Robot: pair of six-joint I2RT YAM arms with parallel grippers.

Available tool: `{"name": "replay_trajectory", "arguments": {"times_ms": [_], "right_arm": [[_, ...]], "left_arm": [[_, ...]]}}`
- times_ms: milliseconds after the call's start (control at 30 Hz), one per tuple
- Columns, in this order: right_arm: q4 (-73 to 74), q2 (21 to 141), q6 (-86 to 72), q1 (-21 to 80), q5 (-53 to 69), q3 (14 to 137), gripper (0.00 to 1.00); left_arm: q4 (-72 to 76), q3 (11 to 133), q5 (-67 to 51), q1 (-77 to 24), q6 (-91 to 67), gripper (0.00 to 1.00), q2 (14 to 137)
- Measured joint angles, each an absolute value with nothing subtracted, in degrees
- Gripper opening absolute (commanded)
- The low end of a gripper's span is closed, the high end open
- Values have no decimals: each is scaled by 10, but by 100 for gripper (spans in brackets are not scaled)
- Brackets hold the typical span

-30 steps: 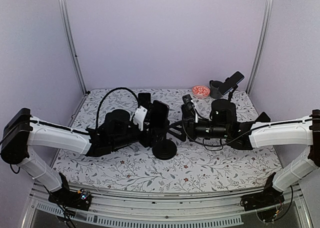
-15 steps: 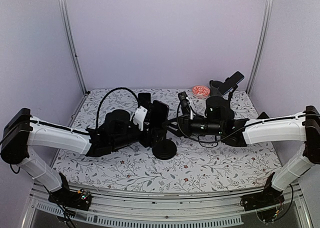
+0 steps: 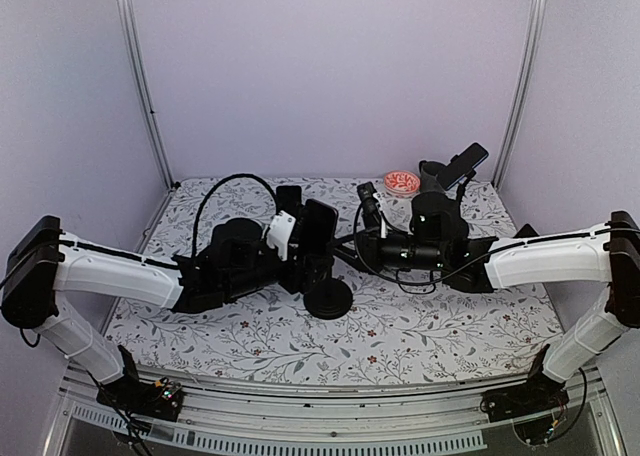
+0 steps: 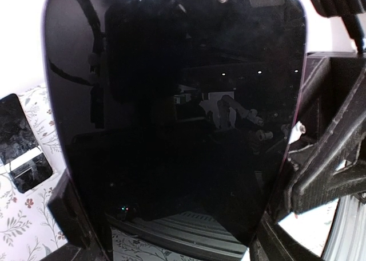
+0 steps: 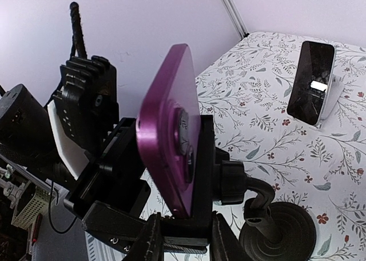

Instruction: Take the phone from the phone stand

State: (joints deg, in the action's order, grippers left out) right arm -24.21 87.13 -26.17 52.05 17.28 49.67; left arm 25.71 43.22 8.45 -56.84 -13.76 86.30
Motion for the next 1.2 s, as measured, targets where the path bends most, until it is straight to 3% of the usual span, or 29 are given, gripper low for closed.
{"name": "replay_trajectory", "arguments": {"times_ms": [867, 1200], "right_arm": [[-232, 824, -259, 521, 162, 457, 0], [-224, 820, -252, 520, 157, 457, 0]], "left_arm": [[246, 436, 63, -568, -157, 11, 861], [276, 410, -20, -547, -135, 8, 851]]}}
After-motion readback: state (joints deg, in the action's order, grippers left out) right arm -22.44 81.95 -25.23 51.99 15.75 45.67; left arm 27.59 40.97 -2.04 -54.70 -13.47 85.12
